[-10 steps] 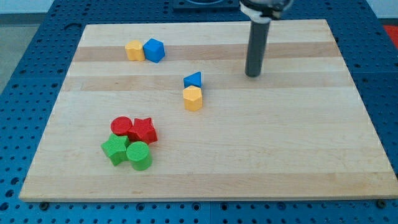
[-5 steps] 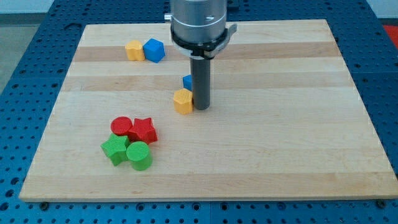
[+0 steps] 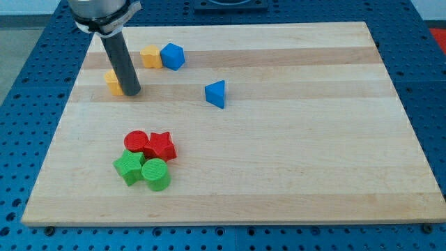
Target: Move the yellow hexagon closer to the yellow heart
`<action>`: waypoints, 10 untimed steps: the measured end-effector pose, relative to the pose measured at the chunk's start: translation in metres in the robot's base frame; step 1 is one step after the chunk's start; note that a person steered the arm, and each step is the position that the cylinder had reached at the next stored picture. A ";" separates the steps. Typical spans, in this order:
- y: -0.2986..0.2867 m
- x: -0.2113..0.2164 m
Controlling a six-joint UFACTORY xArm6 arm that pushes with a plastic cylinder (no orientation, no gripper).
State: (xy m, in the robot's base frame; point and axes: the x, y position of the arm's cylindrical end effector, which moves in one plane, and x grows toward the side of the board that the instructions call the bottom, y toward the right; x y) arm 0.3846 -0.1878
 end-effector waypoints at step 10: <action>-0.028 0.011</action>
State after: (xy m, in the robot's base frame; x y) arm 0.3952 -0.2158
